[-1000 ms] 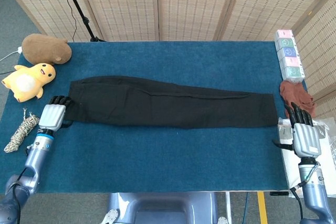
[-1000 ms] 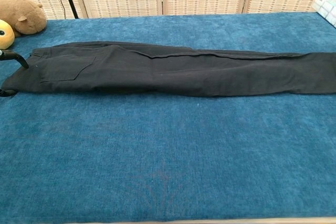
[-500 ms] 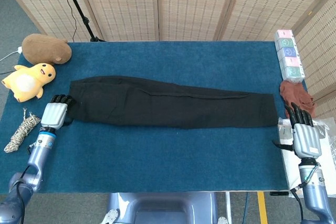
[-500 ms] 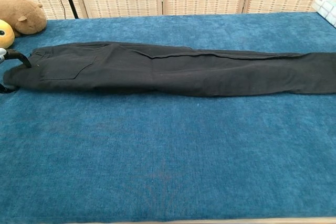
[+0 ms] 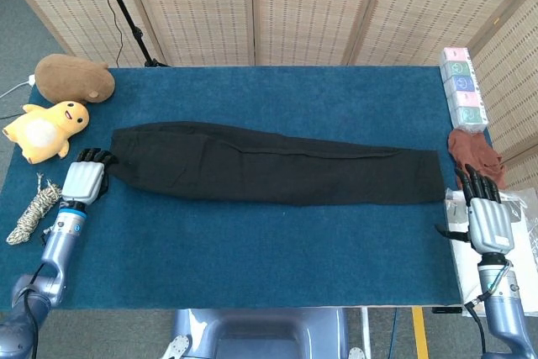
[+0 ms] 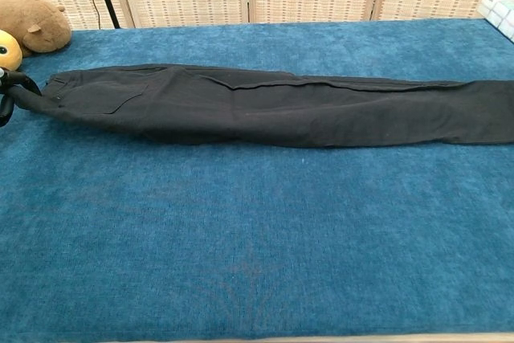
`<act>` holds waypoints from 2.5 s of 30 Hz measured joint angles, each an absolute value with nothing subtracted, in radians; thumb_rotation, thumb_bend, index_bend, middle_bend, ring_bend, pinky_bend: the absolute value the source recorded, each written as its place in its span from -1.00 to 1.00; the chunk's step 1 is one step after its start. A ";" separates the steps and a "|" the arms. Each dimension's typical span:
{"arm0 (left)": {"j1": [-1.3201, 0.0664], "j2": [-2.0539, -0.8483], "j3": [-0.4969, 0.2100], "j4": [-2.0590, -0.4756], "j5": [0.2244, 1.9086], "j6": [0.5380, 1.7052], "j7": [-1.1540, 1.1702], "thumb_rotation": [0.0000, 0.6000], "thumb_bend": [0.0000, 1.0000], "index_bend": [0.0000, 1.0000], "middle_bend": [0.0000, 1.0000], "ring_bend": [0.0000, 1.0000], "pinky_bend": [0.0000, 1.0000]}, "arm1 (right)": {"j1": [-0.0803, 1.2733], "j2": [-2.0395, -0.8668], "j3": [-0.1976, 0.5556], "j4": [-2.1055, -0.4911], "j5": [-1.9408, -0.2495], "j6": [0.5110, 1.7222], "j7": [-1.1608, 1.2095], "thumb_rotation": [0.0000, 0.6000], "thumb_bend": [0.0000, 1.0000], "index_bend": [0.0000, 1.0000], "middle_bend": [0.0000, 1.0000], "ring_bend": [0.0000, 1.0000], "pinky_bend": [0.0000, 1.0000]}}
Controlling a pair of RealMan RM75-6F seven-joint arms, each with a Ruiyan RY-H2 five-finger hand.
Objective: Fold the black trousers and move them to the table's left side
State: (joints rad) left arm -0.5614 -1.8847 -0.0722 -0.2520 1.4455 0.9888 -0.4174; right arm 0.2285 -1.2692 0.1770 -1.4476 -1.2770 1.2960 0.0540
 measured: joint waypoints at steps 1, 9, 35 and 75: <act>-0.563 -1.884 -0.072 -0.253 1.446 0.988 -0.419 1.00 0.57 -0.22 -0.36 -0.46 -0.45 | 0.228 -1.268 0.177 -1.449 -1.277 1.297 0.055 1.00 -1.00 -0.98 -1.00 -1.00 -1.00; -0.568 -1.892 -0.075 -0.238 1.448 1.019 -0.418 1.00 0.54 0.23 0.12 -0.02 -0.27 | 0.226 -1.263 0.177 -1.457 -1.281 1.296 0.065 1.00 -1.00 -0.98 -1.00 -1.00 -1.00; -0.449 -1.752 0.016 -0.142 1.533 1.122 -0.434 1.00 0.55 0.40 0.28 0.06 -0.26 | 0.226 -1.264 0.172 -1.481 -1.291 1.294 0.060 1.00 -1.00 -0.98 -1.00 -1.00 -1.00; -0.527 -1.522 -0.270 -0.280 1.304 1.418 -0.749 1.00 0.54 0.40 0.28 0.09 -0.23 | 0.230 -1.269 0.167 -1.492 -1.283 1.284 0.037 1.00 -1.00 -0.98 -1.00 -1.00 -1.00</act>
